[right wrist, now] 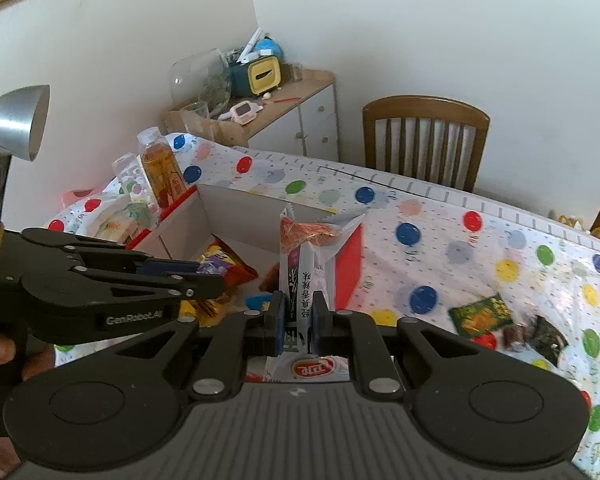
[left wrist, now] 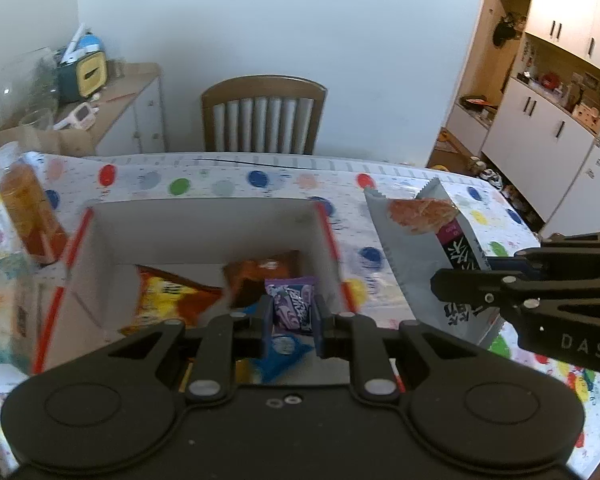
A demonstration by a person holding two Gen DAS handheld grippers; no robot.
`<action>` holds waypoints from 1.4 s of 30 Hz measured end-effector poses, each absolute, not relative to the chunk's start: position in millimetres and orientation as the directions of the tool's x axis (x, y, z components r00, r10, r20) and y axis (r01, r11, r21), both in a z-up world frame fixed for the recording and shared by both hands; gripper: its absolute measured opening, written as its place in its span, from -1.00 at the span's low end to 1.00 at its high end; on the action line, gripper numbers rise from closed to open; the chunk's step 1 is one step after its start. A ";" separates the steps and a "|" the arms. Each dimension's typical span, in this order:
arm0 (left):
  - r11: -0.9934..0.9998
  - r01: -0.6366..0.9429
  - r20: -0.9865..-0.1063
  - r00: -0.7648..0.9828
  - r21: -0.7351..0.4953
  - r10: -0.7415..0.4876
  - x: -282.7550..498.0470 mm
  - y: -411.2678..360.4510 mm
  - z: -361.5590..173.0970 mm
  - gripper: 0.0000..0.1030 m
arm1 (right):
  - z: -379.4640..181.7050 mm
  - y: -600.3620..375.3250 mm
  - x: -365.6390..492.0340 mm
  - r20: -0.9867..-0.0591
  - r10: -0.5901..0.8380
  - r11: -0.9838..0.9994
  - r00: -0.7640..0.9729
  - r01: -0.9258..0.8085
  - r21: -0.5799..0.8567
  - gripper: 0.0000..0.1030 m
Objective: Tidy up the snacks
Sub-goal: 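Carry the purple candy and white packet over the box with both grippers, then open both grippers to drop the purple candy and white packet into the box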
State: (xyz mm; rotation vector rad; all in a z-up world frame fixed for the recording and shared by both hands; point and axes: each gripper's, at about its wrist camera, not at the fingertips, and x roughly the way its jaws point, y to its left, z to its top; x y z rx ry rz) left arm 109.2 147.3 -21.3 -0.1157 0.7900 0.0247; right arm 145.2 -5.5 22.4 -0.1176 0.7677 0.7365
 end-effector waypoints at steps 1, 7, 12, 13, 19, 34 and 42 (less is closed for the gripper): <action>0.993 -0.073 -0.711 0.704 -0.092 -0.014 108.4 153.5 -21.0 -0.68 | 21.6 0.8 146.1 -0.669 0.564 0.745 0.483 -0.647 0.162 -0.75; 0.990 -0.119 -0.721 0.692 -0.075 0.028 104.2 192.0 -27.2 -0.68 | 11.8 39.1 153.5 -0.687 0.558 0.740 0.466 -0.653 0.159 -0.75; 0.986 -0.156 -0.738 0.672 -0.058 0.063 106.7 220.2 -36.0 -0.68 | -2.1 64.7 163.1 -0.707 0.544 0.746 0.452 -0.646 0.160 -0.75; 0.985 -0.161 -0.742 0.667 -0.054 0.069 107.8 224.4 -38.0 -0.68 | -5.4 69.2 165.6 -0.709 0.541 0.748 0.451 -0.644 0.161 -0.75; 0.982 -0.186 -0.779 0.619 -0.024 0.098 118.5 249.7 -58.7 -0.68 | -23.6 91.0 181.8 -0.728 0.518 0.765 0.449 -0.623 0.160 -0.75; 0.986 -0.162 -0.844 0.525 0.029 0.111 139.3 264.6 -103.4 -0.68 | -76.2 120.1 197.3 -0.793 0.455 0.782 0.404 -0.608 0.139 -0.75; 0.988 -0.148 -0.865 0.490 0.039 0.107 140.4 263.2 -113.3 -0.67 | -86.1 124.1 192.2 -0.810 0.440 0.782 0.388 -0.609 0.133 -0.75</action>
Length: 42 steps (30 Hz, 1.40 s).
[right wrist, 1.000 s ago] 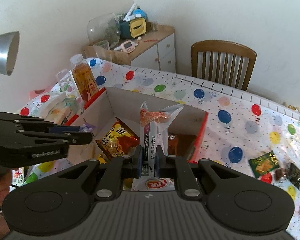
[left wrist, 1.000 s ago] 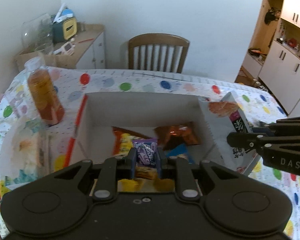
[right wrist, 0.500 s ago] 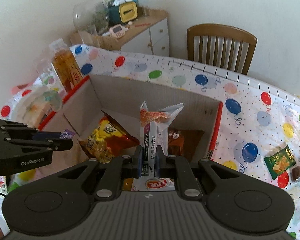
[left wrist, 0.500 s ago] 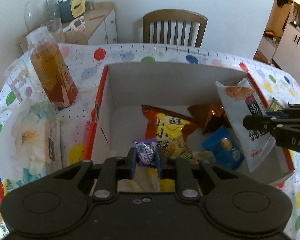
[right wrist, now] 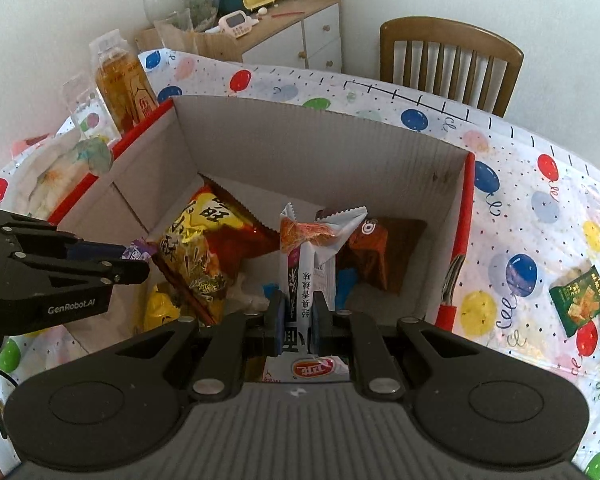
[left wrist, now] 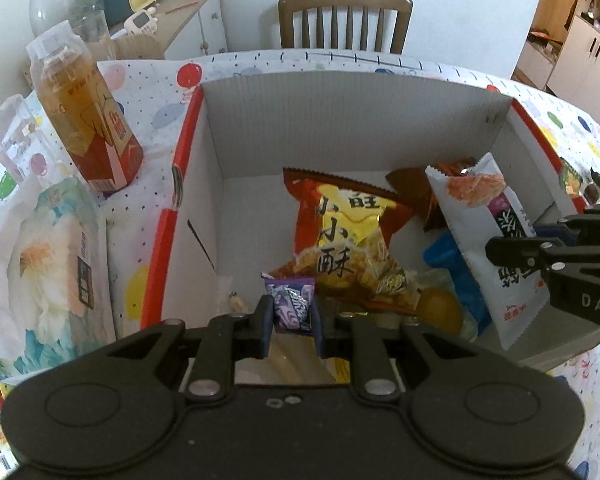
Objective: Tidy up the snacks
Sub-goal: 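Open both grippers to drop the purple candy and white packet into the box, then move both tools back from the box toward the remaining snacks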
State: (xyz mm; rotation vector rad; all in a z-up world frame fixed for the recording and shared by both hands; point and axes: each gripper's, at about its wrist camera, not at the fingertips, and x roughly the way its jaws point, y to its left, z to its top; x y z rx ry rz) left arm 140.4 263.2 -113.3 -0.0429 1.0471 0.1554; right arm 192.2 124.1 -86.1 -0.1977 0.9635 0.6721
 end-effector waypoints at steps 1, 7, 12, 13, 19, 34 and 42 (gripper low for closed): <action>0.988 -0.148 -0.869 0.484 0.038 0.106 140.4 263.2 -114.8 -0.67 | -85.7 124.0 191.5 -0.809 0.439 0.784 0.391 -0.607 0.131 -0.75; 0.987 -0.159 -0.882 0.460 0.028 0.099 140.5 264.3 -121.6 -0.61 | -85.5 123.3 189.9 -0.814 0.437 0.783 0.383 -0.607 0.136 -0.74; 0.986 -0.162 -0.883 0.459 0.026 0.099 139.0 264.0 -121.5 -0.50 | -85.2 120.6 188.7 -0.817 0.439 0.788 0.375 -0.598 0.148 -0.73; 0.986 -0.163 -0.882 0.461 0.026 0.099 138.3 263.4 -120.9 -0.48 | -84.9 120.0 188.2 -0.817 0.438 0.788 0.374 -0.597 0.150 -0.73; 0.986 -0.167 -0.873 0.479 0.019 0.098 132.9 259.2 -114.7 -0.28 | -78.8 112.5 182.2 -0.804 0.448 0.790 0.391 -0.594 0.151 -0.24; 0.986 -0.165 -0.825 0.558 0.000 0.093 112.6 238.4 -79.4 0.25 | -39.8 75.3 165.3 -0.729 0.512 0.787 0.454 -0.588 0.187 0.36; 0.989 -0.149 -0.787 0.612 -0.015 0.080 105.6 219.9 -59.2 0.48 | -19.7 49.9 158.3 -0.693 0.551 0.780 0.466 -0.583 0.228 0.43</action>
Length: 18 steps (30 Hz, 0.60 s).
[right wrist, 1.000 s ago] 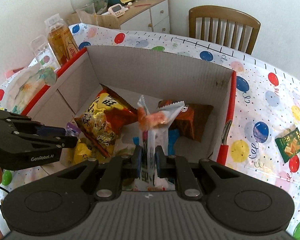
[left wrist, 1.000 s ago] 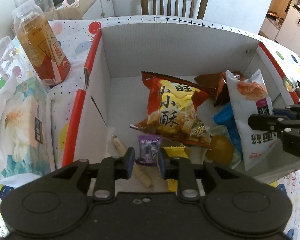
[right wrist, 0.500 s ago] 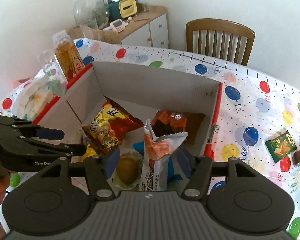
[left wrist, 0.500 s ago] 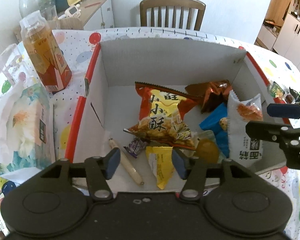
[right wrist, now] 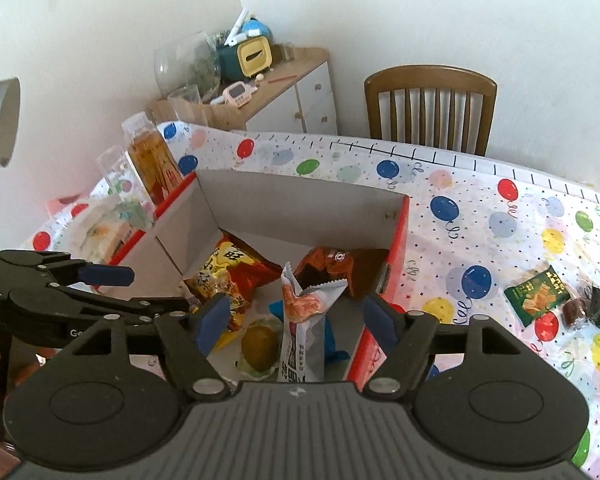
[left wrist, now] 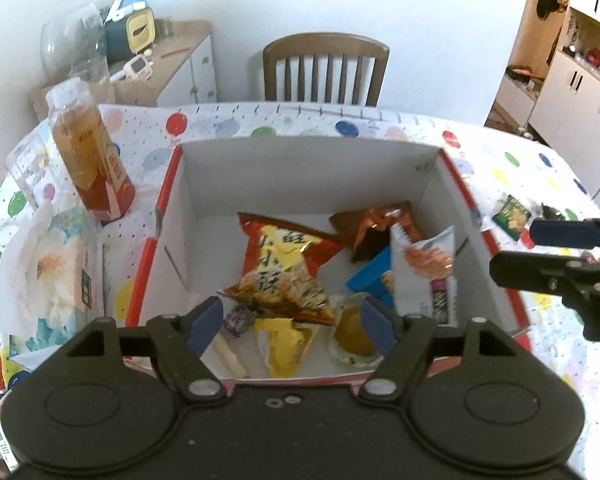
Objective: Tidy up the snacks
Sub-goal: 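Move both tools back from the box toward the remaining snacks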
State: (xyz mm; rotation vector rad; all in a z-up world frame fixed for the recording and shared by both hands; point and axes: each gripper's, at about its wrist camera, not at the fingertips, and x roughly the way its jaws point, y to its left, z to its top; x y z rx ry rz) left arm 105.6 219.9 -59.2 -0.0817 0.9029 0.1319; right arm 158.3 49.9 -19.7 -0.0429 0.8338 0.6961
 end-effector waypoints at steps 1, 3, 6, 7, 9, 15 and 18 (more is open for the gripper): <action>0.989 -0.147 -0.781 0.619 -0.018 0.077 104.8 216.9 -56.6 0.50 | -17.4 46.4 156.9 -0.688 0.553 0.780 0.469 -0.582 0.231 0.43; 0.990 -0.141 -0.768 0.636 -0.023 0.073 103.9 209.6 -50.3 0.56 | -13.3 39.7 154.4 -0.682 0.558 0.780 0.474 -0.581 0.235 0.44; 0.991 -0.130 -0.751 0.657 -0.032 0.062 102.1 198.7 -41.9 0.60 | -7.6 27.2 150.6 -0.669 0.564 0.780 0.484 -0.578 0.240 0.50; 0.991 -0.126 -0.746 0.663 -0.035 0.058 101.9 194.4 -39.3 0.60 | -6.3 23.5 149.4 -0.666 0.565 0.781 0.487 -0.576 0.241 0.52; 0.992 -0.122 -0.737 0.674 -0.039 0.053 101.9 186.1 -35.6 0.63 | -2.8 13.8 147.3 -0.654 0.572 0.781 0.494 -0.572 0.250 0.54; 0.994 -0.100 -0.706 0.707 -0.044 0.039 103.4 158.5 -25.3 0.75 | 6.7 -18.5 139.4 -0.627 0.568 0.792 0.534 -0.563 0.238 0.65; 0.995 -0.086 -0.694 0.720 -0.043 0.032 106.1 141.9 -22.5 0.77 | 8.6 -35.3 137.4 -0.618 0.568 0.795 0.544 -0.557 0.240 0.67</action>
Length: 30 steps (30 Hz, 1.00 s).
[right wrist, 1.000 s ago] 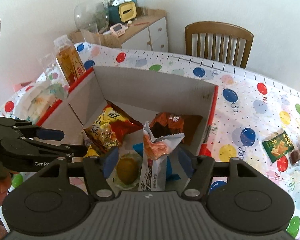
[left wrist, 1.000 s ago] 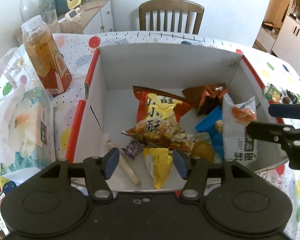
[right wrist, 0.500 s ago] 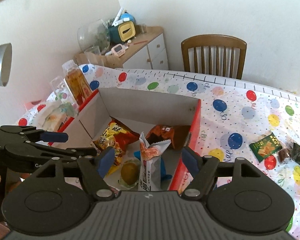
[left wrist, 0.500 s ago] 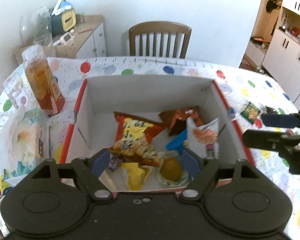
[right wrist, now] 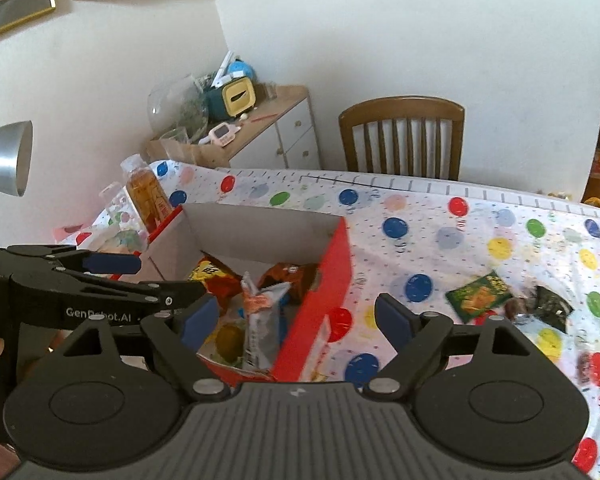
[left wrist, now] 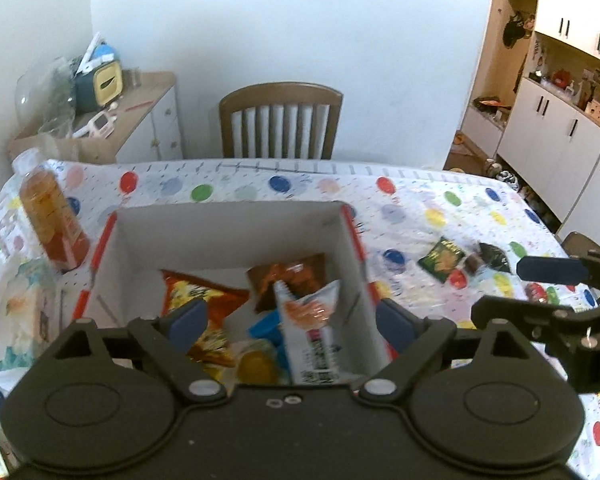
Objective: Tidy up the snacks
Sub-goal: 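Move both tools back from the box toward the remaining snacks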
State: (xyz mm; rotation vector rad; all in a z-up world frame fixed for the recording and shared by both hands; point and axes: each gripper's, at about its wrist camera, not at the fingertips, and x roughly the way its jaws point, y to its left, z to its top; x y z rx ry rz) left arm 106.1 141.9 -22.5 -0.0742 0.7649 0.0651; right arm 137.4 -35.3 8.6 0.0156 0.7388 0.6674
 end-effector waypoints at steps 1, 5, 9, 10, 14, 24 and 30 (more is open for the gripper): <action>0.996 -0.082 -0.690 0.723 -0.043 0.029 107.6 135.7 -21.9 0.77 | 8.8 -42.5 136.8 -0.616 0.566 0.798 0.548 -0.553 0.241 0.67; 0.997 -0.060 -0.678 0.735 -0.049 0.011 111.4 112.5 -20.5 0.85 | 7.6 -72.3 135.9 -0.611 0.556 0.808 0.563 -0.538 0.239 0.73; 0.998 -0.034 -0.670 0.742 -0.059 -0.014 117.2 87.3 -23.0 0.96 | 2.9 -102.9 136.5 -0.615 0.533 0.822 0.581 -0.529 0.213 0.74; 0.998 -0.027 -0.668 0.744 -0.065 -0.024 118.9 81.0 -24.2 0.97 | 1.2 -111.4 136.9 -0.616 0.529 0.825 0.584 -0.524 0.212 0.74; 0.996 0.000 -0.666 0.744 -0.089 -0.059 128.7 54.6 -29.9 0.99 | -6.2 -143.4 138.8 -0.620 0.510 0.838 0.597 -0.507 0.201 0.74; 0.996 0.052 -0.673 0.734 -0.078 -0.091 161.1 -5.7 -48.9 0.99 | -26.1 -229.4 162.0 -0.647 0.439 0.889 0.623 -0.407 0.211 0.74; 0.995 0.080 -0.676 0.730 -0.058 -0.098 185.4 -39.6 -60.5 0.99 | -41.9 -271.0 179.8 -0.669 0.391 0.914 0.632 -0.354 0.199 0.74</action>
